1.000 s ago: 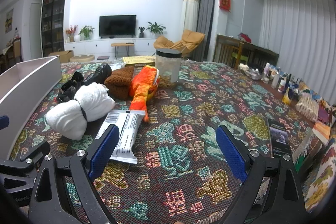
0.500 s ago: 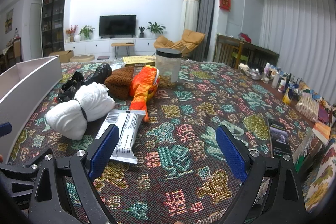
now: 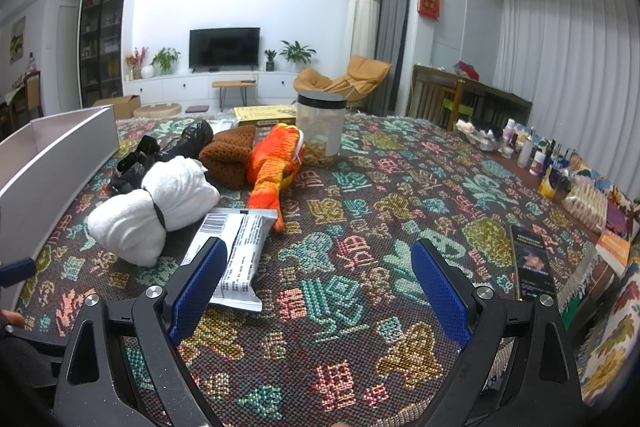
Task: Organize soft objects
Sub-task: 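Move the left tool forward toward the white towel plush doll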
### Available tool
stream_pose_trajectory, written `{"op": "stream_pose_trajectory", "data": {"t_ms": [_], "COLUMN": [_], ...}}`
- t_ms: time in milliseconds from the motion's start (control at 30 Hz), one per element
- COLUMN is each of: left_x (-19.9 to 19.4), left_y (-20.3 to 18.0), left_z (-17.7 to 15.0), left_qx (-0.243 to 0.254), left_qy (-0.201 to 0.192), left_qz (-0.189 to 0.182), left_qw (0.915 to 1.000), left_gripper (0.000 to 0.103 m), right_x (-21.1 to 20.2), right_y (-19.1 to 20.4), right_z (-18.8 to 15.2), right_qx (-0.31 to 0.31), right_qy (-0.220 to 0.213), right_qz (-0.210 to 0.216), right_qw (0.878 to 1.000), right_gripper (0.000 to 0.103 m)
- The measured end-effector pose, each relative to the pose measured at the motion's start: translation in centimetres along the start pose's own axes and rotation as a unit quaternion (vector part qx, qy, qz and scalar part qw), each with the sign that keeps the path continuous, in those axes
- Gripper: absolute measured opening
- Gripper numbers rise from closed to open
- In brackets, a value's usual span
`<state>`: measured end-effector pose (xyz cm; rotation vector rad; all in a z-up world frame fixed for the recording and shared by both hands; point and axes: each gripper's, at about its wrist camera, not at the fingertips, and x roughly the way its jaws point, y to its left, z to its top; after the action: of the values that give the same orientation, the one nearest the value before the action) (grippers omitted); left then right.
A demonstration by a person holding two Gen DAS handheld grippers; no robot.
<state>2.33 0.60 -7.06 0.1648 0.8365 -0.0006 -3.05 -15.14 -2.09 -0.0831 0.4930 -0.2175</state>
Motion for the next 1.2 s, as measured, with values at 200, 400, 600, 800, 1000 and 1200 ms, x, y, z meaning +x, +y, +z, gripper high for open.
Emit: {"op": "stream_pose_trajectory", "data": {"t_ms": [200, 400, 600, 800, 1000, 1200], "left_x": [2.0, 2.6, 3.3, 3.3, 3.5, 5.1], "left_y": [0.4, 0.9, 2.2, 2.2, 2.4, 2.3], "left_z": [-0.6, -0.6, -0.7, -0.7, -0.6, 1.5], "left_qx": [-0.007, -0.019, -0.047, -0.047, -0.044, -0.031], "left_qy": [0.037, 0.044, 0.054, 0.051, 0.055, 0.079], "left_qz": [-0.004, -0.019, -0.056, -0.059, -0.061, -0.071], "left_qw": [0.9993, 0.9987, 0.9958, 0.9959, 0.9956, 0.9939], "left_gripper": [0.103, 0.103, 0.103, 0.103, 0.103, 0.103], "right_x": [0.0, 0.2, 0.5, 0.8, 1.0, 1.2], "right_y": [0.0, 0.1, 0.3, 0.4, 0.4, 0.3], "right_z": [0.0, -0.2, -0.3, -0.2, -0.2, -0.1], "right_qx": [0.000, -0.001, -0.006, -0.012, -0.014, -0.012], "right_qy": [0.000, 0.004, 0.013, 0.024, 0.029, 0.033], "right_qz": [0.000, 0.001, 0.002, 0.002, 0.004, 0.005], "right_qw": [1.000, 1.000, 1.000, 1.000, 0.999, 0.999], "right_gripper": [0.095, 0.095, 0.095, 0.095, 0.095, 0.095]}}
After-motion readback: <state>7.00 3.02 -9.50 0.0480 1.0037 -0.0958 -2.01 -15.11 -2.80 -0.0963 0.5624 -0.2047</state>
